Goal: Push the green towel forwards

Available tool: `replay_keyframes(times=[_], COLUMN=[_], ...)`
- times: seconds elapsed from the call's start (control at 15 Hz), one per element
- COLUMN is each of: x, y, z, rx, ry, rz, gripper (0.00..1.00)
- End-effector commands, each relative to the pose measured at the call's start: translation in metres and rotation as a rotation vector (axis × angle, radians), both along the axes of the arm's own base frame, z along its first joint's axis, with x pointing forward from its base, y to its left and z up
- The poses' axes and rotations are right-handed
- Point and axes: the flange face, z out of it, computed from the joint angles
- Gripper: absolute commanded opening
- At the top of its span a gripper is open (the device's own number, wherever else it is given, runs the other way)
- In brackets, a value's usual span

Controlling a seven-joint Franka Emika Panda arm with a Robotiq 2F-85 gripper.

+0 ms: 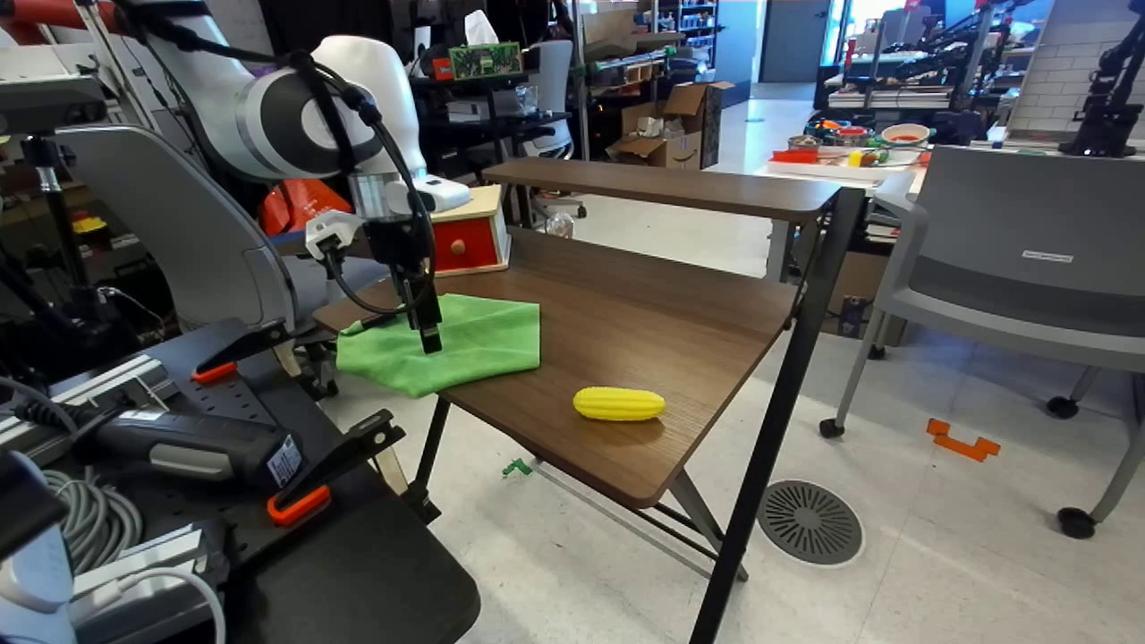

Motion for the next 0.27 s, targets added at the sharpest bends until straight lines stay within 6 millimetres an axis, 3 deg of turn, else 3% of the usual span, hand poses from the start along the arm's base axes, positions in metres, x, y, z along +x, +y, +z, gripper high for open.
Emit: replay_keyframes(times=[0.0, 0.13, 0.2], x=[-0.013, -0.025, -0.001], y=[-0.011, -0.010, -0.008], z=[0.067, 0.098, 0.061], rx=[0.039, 0.067, 0.038], ry=[-0.080, -0.110, -0.071], rz=[0.008, 0.072, 0.017], gripper=[1.00, 1.00, 1.00])
